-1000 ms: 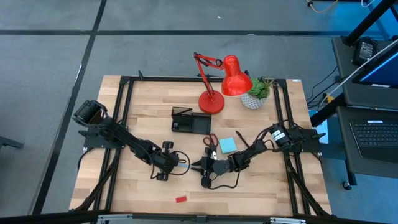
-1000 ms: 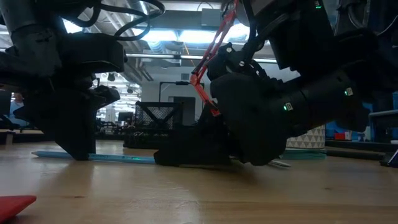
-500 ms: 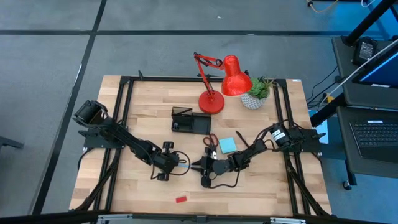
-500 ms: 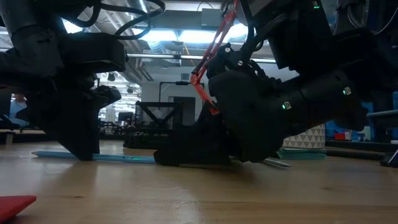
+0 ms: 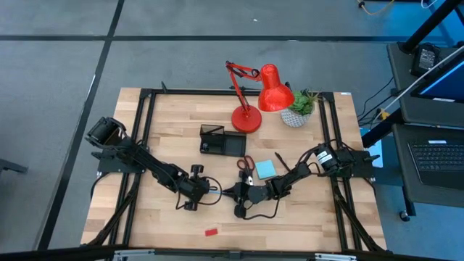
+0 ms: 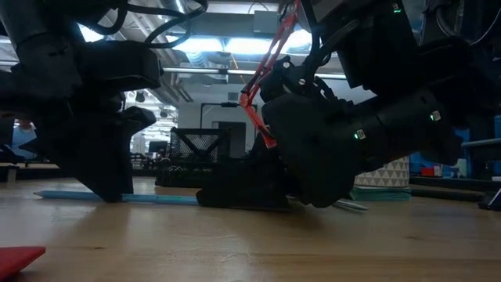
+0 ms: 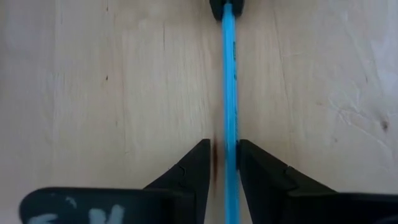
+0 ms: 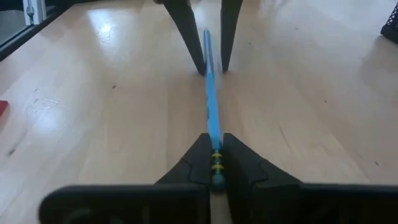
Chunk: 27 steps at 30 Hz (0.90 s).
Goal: Pick and place office supplies into organizer
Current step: Put the blue pencil into the black desk organizer
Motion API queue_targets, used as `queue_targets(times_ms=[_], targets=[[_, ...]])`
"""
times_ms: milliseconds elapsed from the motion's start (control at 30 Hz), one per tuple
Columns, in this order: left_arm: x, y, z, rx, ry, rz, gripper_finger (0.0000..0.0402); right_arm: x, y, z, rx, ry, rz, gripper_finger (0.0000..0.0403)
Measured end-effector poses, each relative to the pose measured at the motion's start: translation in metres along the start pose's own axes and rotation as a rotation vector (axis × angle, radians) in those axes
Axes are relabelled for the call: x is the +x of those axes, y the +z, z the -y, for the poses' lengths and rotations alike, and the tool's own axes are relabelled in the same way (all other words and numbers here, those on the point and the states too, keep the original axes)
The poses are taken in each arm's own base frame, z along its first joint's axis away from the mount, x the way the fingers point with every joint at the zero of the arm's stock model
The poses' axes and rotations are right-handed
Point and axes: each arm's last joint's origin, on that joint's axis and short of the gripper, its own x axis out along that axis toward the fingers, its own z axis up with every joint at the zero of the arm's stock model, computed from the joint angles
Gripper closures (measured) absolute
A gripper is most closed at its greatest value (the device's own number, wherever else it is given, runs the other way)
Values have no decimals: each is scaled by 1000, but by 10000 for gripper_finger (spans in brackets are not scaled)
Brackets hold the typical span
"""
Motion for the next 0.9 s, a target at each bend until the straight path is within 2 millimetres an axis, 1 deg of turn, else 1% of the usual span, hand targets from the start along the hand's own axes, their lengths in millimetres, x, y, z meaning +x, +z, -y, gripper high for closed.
queue_targets(times_ms=[200, 333, 433, 633, 767, 900], targets=[[-4, 4, -1, 44, -1, 25, 298, 0, -1, 0, -5, 6, -12, 379], [-12, 6, -2, 76, -10, 50, 285, 0, 0, 0, -6, 10, -13, 385], [-21, 12, -3, 87, -21, 105, 280, 0, 0, 0, -7, 11, -14, 385], [-34, 15, -6, 103, -29, 141, 282, 0, 0, 0, -9, 13, -12, 386], [-42, 9, -10, 116, -12, 88, 288, 0, 1, -1, -12, 18, -7, 387], [-59, 7, -14, 99, -8, 92, 294, -3, 8, -2, -34, 25, 1, 387]])
